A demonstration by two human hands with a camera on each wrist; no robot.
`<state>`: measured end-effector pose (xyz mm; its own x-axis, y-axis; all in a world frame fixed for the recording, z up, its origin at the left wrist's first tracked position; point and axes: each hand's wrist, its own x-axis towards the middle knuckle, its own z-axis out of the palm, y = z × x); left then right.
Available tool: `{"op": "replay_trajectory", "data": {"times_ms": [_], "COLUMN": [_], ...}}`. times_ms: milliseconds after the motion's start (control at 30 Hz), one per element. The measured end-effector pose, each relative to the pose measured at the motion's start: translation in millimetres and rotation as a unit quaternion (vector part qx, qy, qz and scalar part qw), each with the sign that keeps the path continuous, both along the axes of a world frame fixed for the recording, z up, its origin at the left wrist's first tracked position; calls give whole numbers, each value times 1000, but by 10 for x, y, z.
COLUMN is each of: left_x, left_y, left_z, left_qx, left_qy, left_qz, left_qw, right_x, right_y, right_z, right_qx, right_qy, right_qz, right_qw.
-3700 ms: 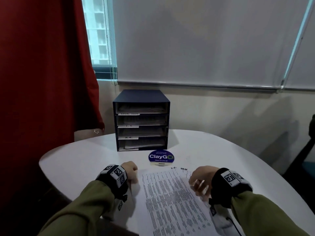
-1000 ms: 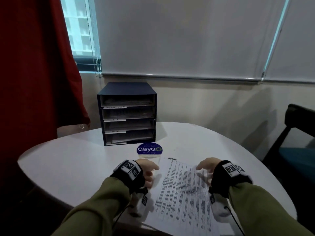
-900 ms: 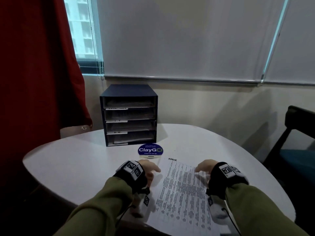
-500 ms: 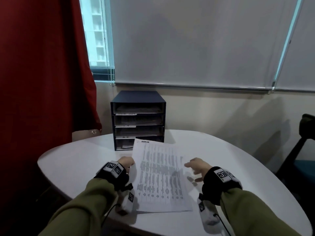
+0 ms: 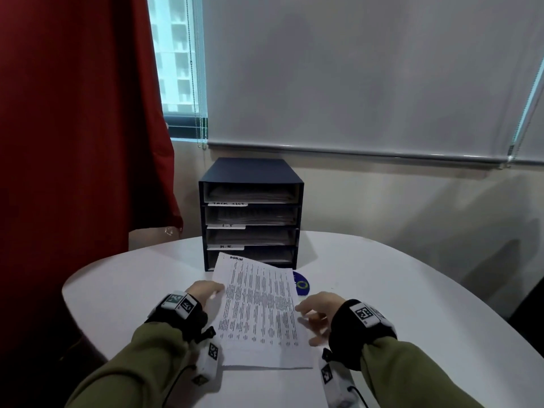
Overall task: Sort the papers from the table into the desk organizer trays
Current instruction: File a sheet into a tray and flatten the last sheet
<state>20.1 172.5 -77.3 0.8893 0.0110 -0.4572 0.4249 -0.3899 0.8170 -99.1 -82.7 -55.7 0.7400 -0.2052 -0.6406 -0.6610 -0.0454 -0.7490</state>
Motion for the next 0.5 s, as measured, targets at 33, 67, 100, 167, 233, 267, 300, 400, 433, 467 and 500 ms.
{"op": "replay_trajectory", "data": {"times_ms": [33,67,100,167,233,267,300,400,433,467,500], "left_x": [-9,11,-9,-49,-77,-43,23,106,102,79,58], "left_y": [-5,0,11,5,-7,5,23,84,86,84,74], "left_z": [-9,-39,-29,-4,49,37,13,23,45,76,128], "left_qx": [43,73,105,142,154,155,143,88,100,103,102], "left_qy": [-1,-1,-7,-10,-17,-25,-36,-27,-3,9,14], "left_qz": [-25,-44,-60,-79,-90,-91,-87,-57,-64,-60,-54], "left_qw": [999,996,993,987,984,983,985,994,993,993,993], "right_x": [14,40,71,97,114,128,130,127,117,125,149], "right_y": [38,74,111,185,242,252,253,207,193,177,155], "right_z": [22,23,24,58,50,41,43,65,88,106,110], "right_qx": [-6,-20,-36,-74,-142,-172,-185,-163,-154,-153,-152], "right_qy": [3,9,16,13,-15,-32,-45,-57,-55,-51,-51], "right_qz": [9,24,41,74,90,94,93,71,60,53,50], "right_qw": [1000,999,998,994,986,980,977,982,985,986,986]}}
